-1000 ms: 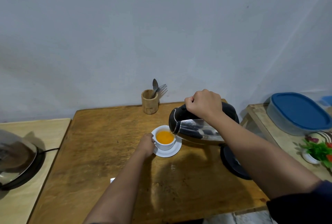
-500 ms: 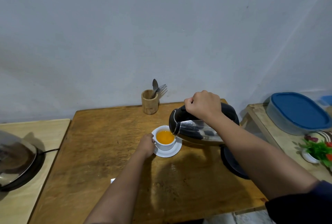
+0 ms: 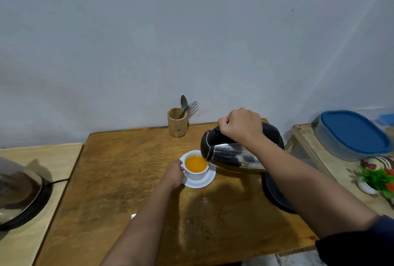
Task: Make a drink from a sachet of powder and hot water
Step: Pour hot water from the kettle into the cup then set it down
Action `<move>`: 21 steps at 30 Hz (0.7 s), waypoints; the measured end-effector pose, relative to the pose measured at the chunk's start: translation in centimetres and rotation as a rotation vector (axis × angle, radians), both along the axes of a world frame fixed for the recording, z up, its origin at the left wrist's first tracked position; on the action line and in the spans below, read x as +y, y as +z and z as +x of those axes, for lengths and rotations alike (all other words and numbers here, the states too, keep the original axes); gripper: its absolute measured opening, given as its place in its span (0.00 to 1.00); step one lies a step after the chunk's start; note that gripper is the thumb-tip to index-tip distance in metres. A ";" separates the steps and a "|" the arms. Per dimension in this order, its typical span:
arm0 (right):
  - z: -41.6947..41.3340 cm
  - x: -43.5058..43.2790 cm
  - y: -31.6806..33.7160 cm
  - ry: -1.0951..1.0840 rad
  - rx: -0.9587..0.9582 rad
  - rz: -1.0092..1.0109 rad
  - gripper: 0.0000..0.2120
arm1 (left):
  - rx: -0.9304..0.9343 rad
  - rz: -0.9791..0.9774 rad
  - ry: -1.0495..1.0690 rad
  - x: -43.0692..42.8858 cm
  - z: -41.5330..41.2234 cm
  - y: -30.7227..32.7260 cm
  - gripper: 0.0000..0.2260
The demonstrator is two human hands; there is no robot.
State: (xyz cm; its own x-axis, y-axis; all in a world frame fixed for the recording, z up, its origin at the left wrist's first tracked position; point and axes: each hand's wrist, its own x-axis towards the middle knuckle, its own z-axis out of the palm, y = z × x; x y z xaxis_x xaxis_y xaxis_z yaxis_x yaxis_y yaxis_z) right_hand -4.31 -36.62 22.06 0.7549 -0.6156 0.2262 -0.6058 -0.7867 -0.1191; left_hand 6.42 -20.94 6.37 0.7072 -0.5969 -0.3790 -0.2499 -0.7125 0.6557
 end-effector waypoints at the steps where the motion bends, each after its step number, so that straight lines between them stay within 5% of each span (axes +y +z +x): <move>1: 0.0 0.0 0.0 0.000 0.000 -0.002 0.18 | 0.004 0.002 -0.001 0.0 0.0 0.0 0.16; 21: 0.1 0.2 0.0 0.017 -0.023 0.001 0.18 | -0.024 0.016 -0.002 -0.1 0.0 -0.1 0.15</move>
